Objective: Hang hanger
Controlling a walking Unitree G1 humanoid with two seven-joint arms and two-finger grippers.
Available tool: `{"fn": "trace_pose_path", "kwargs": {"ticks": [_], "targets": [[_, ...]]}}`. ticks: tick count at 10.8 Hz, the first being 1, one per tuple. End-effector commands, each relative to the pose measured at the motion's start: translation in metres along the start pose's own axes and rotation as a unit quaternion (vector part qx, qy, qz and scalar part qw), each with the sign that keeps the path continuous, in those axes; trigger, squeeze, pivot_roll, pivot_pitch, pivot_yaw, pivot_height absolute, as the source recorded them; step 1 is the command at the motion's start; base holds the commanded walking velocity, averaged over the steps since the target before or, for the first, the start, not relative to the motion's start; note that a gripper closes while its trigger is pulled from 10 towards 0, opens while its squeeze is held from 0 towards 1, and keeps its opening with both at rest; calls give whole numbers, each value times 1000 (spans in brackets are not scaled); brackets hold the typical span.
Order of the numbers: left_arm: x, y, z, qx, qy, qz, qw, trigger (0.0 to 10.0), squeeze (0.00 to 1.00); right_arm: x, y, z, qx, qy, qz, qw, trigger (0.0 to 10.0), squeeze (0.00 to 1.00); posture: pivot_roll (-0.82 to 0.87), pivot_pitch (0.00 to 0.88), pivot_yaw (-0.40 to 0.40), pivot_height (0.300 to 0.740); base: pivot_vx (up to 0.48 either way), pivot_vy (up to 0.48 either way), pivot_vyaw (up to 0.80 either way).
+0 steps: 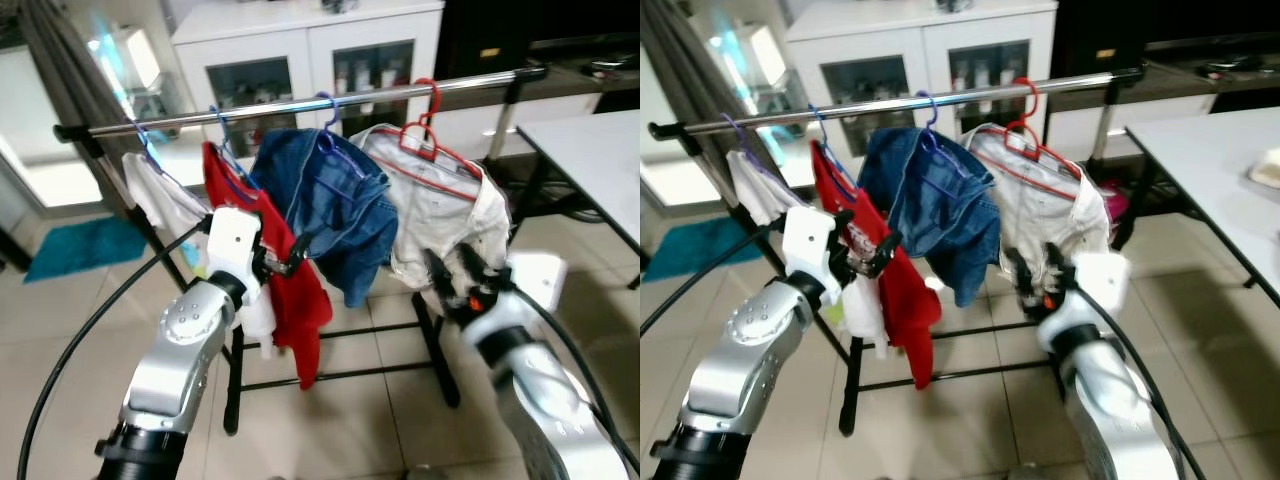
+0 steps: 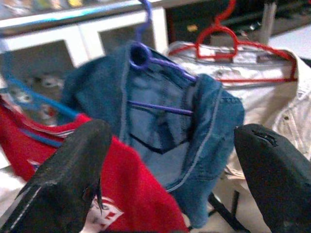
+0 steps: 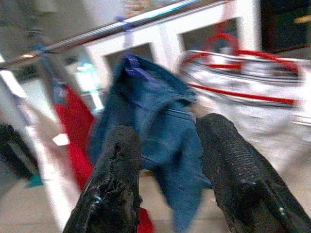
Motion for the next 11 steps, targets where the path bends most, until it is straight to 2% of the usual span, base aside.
{"fn": "trace_pose_path", "kwargs": {"ticks": [1,2,4,5,6,7,8,11], "targets": [[4,-1,8,-5,17,0,1000,10000,0,-5,0,7,0,15,0,1000,10000,0,-148,0,124,740,0,0,800],[5,-4,10,-20,30,5,999,10000,0,-13,-5,12,-23,22,1,999,10000,0,-133,0,113,740,0,0,800],[3,-1,19,-26,49,7,998,10000,0,-13,-3,13,-12,23,2,1000,10000,0,-128,0,123,740,0,0,800],[1,1,27,-24,63,2,998,10000,0,-12,-3,8,-24,16,-4,1000,10000,0,-127,0,126,740,0,0,800],[0,5,29,-22,69,-11,997,10000,0,-12,-1,-2,-5,-10,-11,1000,10000,0,-129,0,129,740,0,0,800],[-2,9,26,-14,60,-19,998,10000,0,-12,1,-8,-5,-31,-16,999,10000,0,-139,0,133,740,0,0,800],[-4,9,22,-14,53,-21,998,10000,0,-11,-2,-12,6,-46,-10,999,10000,0,-141,0,132,740,0,0,0],[-6,13,16,-14,35,-33,999,10000,0,-10,-12,-12,-22,-50,17,998,10000,0,-141,0,126,740,0,0,0]]}}
Point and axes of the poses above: a point about 5 cm out from each wrist's last joint towards the gripper, its own x axis pointing back from the gripper into the wrist, its own y axis along the axis of the wrist's last joint, z = x × y, the point moved 4 cm from there along -x, pointing out of the wrist towards the gripper, and after that the axes turned 5 degrees about -x, right-handed, at the moved point
